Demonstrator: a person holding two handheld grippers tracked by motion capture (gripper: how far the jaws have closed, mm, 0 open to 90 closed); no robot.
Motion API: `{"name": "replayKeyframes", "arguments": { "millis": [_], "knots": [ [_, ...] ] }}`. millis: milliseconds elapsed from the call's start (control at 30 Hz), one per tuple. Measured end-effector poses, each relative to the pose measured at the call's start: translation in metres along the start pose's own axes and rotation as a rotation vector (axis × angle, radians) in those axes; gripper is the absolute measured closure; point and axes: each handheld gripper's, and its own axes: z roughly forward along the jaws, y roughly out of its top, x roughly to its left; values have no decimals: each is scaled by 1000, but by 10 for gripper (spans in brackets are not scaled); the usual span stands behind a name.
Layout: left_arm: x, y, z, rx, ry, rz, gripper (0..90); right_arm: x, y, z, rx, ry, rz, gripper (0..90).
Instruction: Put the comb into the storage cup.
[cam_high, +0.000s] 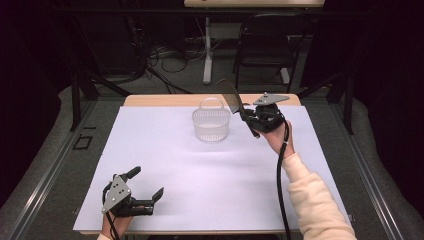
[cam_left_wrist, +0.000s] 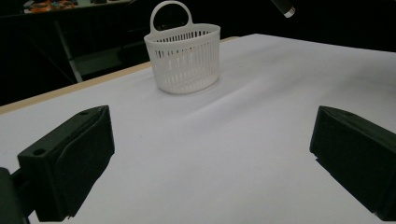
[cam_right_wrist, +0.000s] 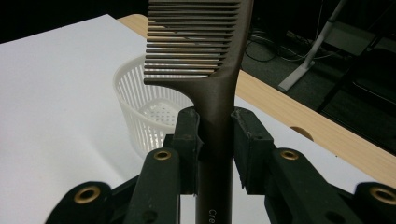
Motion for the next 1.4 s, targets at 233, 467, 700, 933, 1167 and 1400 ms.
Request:
{"name": "replayKeyframes", "arguments": {
  "millis": [233,467,700,933,1167,1400],
  "knots": [
    [0,0,0,1,1,-1,0,0,2,2,-4,-1,1,730],
    [0,0,0,-3,-1,3,0,2,4,5,-6,-2,-5,729],
    [2,0,0,-2,4,-4,0,3,7,7,-17,-3,-10,730],
    [1,0,0,-4,4,-1,0,2,11,8,-33,-8,-10,730],
    [1,0,0,-3,5,-6,0,3,14,10,-51,-16,-19,729],
    [0,1,0,-5,5,0,0,3,14,14,-63,-27,-20,729]
  ]
}}
